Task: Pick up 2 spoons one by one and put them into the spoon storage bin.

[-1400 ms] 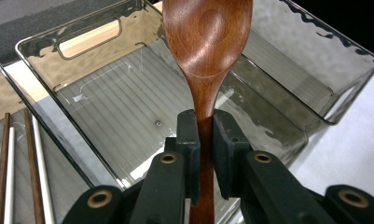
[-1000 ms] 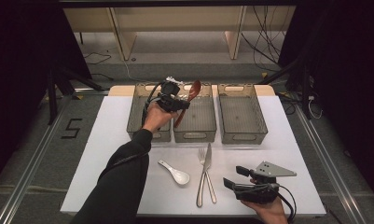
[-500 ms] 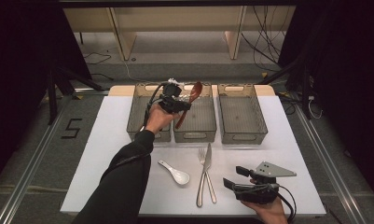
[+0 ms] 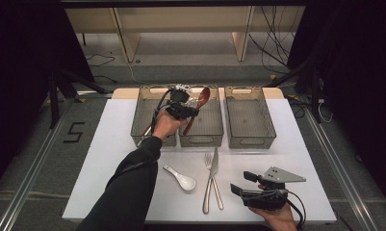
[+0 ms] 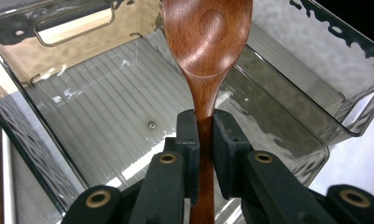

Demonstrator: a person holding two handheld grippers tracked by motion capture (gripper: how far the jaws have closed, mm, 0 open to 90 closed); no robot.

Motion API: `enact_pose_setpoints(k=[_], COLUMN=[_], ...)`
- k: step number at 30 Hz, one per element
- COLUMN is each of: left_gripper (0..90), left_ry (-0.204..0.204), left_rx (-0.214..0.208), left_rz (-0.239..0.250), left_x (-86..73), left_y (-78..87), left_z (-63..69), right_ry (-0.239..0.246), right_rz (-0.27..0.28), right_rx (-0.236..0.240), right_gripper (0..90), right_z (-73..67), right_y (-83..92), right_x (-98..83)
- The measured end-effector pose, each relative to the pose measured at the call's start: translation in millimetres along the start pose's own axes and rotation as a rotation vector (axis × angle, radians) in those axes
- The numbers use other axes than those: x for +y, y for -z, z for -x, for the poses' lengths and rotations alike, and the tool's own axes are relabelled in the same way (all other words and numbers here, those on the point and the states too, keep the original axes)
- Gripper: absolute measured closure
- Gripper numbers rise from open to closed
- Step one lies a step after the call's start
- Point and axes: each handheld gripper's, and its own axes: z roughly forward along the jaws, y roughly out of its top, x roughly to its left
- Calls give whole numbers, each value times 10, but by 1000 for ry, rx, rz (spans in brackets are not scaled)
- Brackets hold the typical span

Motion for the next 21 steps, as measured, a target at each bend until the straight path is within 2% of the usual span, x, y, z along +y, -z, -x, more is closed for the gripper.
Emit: enact_pose_setpoints(k=[10, 13, 17, 21], left_gripper=[785, 705, 575, 505], left_ry=[2, 23, 7, 11], left_rx=[0, 6, 12, -2], left_rz=[-25, -28, -59, -41], left_x=[-66, -75, -74, -78], left_y=[-45, -27, 36, 175], left_z=[-27, -36, -25, -4], right_ry=[3, 2, 2, 3], right_rz=[-1, -1, -4, -3], right_rx=[0, 1, 2, 1], right_gripper=[304, 304, 304, 304], right_z=[-1, 2, 2, 0], right_y=[-9, -7, -11, -11], right_x=[-1, -1, -3, -2])
